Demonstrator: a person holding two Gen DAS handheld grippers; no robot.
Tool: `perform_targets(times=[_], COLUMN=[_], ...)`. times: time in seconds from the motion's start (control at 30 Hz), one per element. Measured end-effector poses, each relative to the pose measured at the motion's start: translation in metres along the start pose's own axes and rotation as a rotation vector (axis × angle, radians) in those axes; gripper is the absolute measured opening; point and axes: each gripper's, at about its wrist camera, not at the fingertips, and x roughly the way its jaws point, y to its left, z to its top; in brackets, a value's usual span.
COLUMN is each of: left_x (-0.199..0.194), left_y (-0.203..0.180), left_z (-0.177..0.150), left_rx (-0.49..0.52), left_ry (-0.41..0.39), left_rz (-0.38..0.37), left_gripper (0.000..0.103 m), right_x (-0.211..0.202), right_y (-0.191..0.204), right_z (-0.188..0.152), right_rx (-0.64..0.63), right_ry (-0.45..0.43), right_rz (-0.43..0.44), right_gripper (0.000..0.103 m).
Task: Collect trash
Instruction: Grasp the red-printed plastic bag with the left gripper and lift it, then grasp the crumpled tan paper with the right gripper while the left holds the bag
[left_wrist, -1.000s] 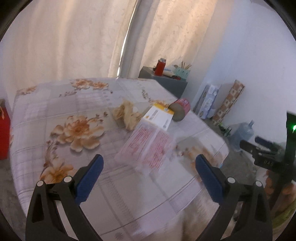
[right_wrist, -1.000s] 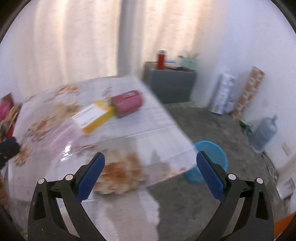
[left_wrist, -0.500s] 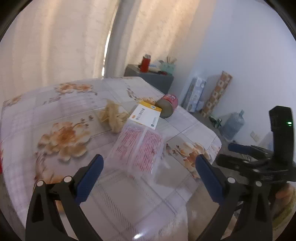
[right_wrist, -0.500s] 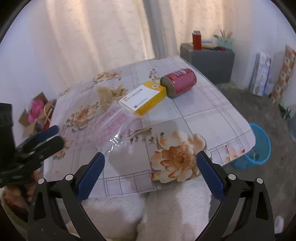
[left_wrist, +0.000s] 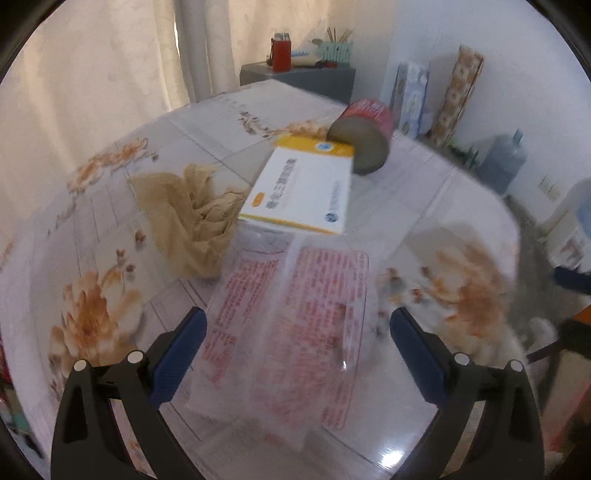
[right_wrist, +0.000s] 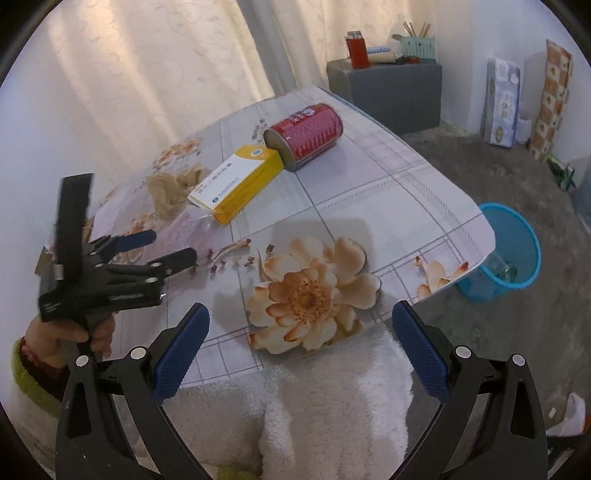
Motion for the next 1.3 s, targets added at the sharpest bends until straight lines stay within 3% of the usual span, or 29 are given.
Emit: perform_targets(times=[0.1,0.2,0.37,0.8,0.97,1.1,1.3], left_x=[0.014,0.022,0.02,-0.013,-0.032,-0.047,-0.065], left_y=[0.0,0.004,0.01,0.009,0.019,0.031,0.049], left_z=[0.002,0.0,-0.004,-0.04,-0.058,-0.067,-0.074], left_rx=[0.029,0.008,-0.037,-0.052,-0.128,-0.191,-0.261], left_ry=[0.031,0.064,0.045,0.022,-0.001,-0.031,-0.088], left_rz=[0.053,0.034,0.028,0.01,-0.04,-0.06,-0.032], left_gripper=[0.097,0.097,0.097,0.05,0.041,0.035,0.031], right_x=[0.004,0.009,0.011,0.011,0.01,0.009,0.017], right_y=[0.0,0.0,0.001,-0.005,0.0,0.014,0.059], right_z=[0.0,0.001,0.001,0.001,0.006,0.024,0.071], right_rx=[-0.001,-0.005,-0.005,0.012,-0.01,-0.054,-0.136], right_ry=[0.011,0.024,0.034,0.041,0.033,0.008,-0.023], right_rz=[0.008,0.016,0.021,0.013,0.018,0.064,0.243], right_gripper=[0.095,0.095,0.095,0.095,0.095,0.094,0.089])
